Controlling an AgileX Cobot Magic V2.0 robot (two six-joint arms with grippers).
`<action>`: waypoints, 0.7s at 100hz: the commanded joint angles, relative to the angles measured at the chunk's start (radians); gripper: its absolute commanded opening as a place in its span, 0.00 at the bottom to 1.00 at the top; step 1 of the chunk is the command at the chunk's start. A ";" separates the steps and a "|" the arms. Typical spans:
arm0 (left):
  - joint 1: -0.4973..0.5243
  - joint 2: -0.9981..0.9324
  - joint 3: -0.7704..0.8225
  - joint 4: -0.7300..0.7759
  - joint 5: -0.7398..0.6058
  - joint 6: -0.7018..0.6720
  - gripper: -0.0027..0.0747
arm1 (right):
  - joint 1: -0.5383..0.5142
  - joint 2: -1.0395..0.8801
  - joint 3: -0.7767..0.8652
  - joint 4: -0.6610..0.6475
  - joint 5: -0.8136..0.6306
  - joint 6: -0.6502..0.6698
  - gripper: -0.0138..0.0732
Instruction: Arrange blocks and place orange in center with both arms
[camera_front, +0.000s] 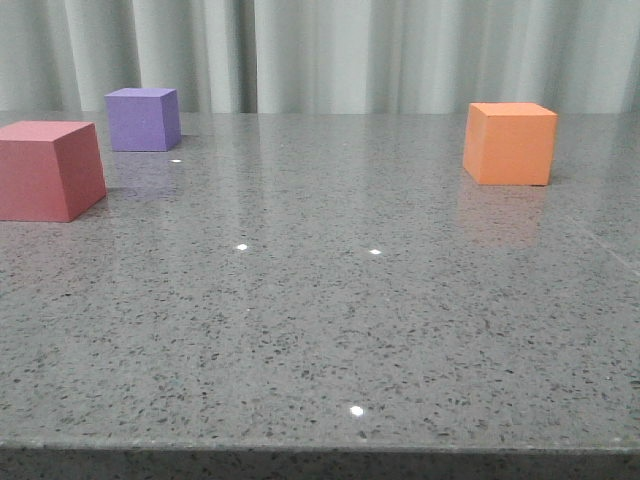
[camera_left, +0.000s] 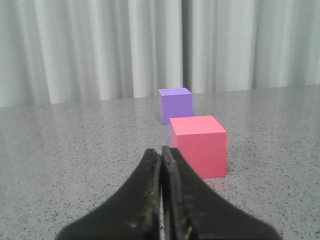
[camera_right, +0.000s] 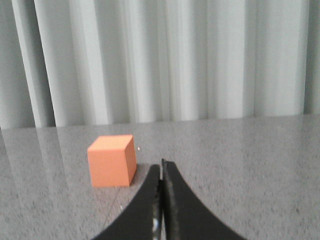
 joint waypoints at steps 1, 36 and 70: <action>0.003 -0.037 0.043 -0.006 -0.073 -0.005 0.01 | -0.006 0.029 -0.116 -0.001 0.003 -0.007 0.03; 0.003 -0.037 0.043 -0.006 -0.073 -0.005 0.01 | -0.006 0.399 -0.633 -0.001 0.547 -0.007 0.03; 0.003 -0.037 0.043 -0.006 -0.073 -0.005 0.01 | -0.006 0.711 -0.914 0.041 0.804 -0.007 0.03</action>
